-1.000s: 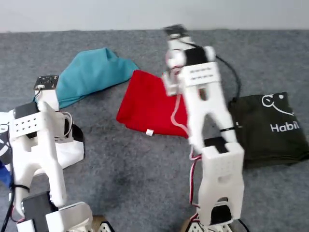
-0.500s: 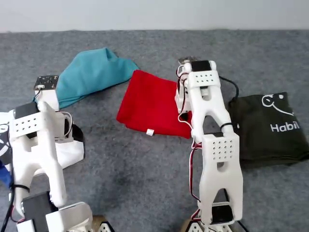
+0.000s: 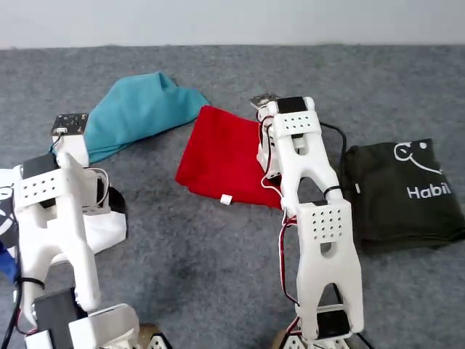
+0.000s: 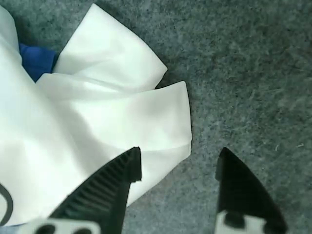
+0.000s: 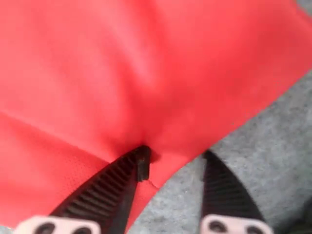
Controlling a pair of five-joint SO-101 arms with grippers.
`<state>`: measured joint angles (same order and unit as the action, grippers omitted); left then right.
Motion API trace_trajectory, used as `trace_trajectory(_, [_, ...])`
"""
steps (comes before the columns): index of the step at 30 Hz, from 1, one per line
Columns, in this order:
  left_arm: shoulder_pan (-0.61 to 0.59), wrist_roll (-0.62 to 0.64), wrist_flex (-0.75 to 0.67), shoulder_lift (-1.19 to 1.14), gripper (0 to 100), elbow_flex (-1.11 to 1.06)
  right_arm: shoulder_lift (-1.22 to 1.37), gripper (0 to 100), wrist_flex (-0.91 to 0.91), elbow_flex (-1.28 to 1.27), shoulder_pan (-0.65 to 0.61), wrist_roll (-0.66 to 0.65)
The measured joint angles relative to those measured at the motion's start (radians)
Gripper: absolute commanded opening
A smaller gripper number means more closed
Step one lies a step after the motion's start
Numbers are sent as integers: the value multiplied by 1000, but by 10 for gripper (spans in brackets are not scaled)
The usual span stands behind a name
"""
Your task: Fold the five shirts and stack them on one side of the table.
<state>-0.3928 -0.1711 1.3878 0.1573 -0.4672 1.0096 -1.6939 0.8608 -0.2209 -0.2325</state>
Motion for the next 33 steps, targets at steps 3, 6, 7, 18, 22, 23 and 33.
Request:
trace_trajectory(3, [0, 0, 0, 0, 243, 0, 18, 4, -9, 40, 0, -11])
trace_trajectory(6, [0, 0, 0, 0, 243, 0, 25, 9, -12, 60, 0, -14])
trace_trajectory(7, [0, 0, 0, 0, 243, 0, 38, 9, -14, 86, 0, -14])
trace_trajectory(18, [0, 0, 0, 0, 243, 0, 60, 9, -63, 442, -12, 9])
trace_trajectory(22, [0, 0, 0, 0, 243, 0, 60, 9, -63, 532, 41, 41])
trace_trajectory(23, [0, 0, 0, 0, 243, 0, 60, 9, -63, 542, 63, 49])
trace_trajectory(33, [0, 0, 0, 0, 243, 0, 60, 9, -63, 559, 350, 192])
